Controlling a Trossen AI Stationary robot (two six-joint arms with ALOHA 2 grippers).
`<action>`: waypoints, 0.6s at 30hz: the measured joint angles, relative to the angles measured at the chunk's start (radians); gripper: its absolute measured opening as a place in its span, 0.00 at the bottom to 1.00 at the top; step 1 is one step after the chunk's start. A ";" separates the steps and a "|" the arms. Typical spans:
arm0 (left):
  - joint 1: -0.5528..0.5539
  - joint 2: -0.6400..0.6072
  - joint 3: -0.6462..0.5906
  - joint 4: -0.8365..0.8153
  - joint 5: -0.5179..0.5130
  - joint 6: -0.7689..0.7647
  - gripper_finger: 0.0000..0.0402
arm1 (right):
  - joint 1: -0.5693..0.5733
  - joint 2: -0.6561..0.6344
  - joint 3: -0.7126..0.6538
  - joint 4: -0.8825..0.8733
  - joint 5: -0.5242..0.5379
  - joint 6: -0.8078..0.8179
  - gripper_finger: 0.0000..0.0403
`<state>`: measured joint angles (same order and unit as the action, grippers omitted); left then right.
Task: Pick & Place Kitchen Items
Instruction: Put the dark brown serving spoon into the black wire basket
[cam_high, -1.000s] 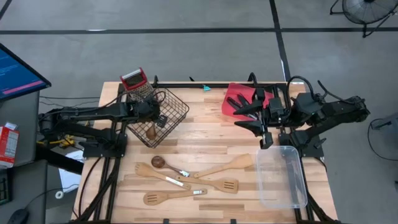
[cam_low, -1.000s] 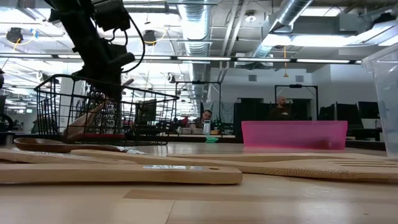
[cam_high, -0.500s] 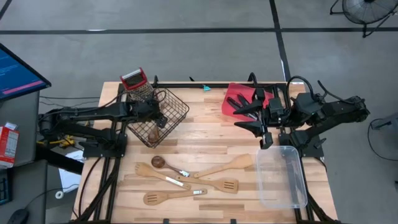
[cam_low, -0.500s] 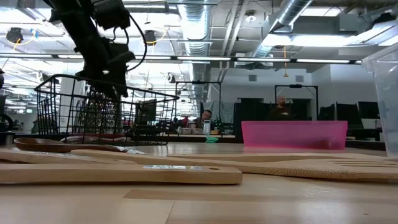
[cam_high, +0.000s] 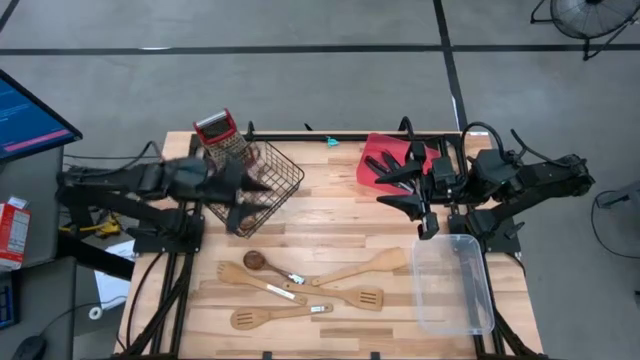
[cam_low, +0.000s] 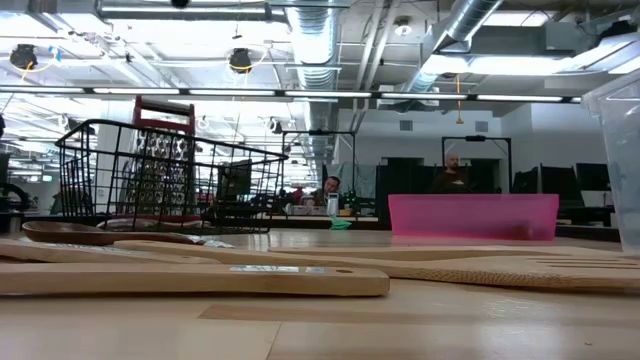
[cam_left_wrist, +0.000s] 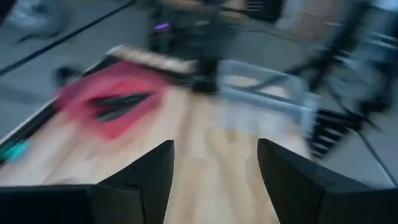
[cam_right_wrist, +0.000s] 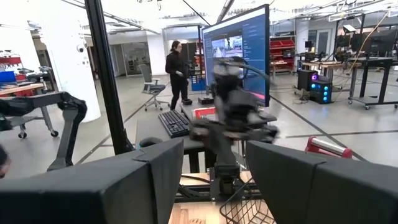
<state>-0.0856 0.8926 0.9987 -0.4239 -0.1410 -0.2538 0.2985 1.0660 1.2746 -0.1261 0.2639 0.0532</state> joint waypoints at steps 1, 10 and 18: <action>-0.045 0.003 0.003 0.006 -0.009 0.017 0.53 | 0.000 0.000 0.000 -0.001 0.000 0.000 0.47; -0.276 0.241 0.002 -0.011 -0.032 0.067 0.53 | 0.000 0.000 0.000 -0.002 0.000 0.000 0.47; -0.272 0.489 0.002 -0.050 0.063 0.115 0.53 | 0.000 0.001 0.000 -0.018 0.000 0.033 0.45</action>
<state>-0.3576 1.3813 1.0004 -0.4736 -0.0778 -0.1386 0.2986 1.0672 1.2747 -0.1438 0.2642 0.0863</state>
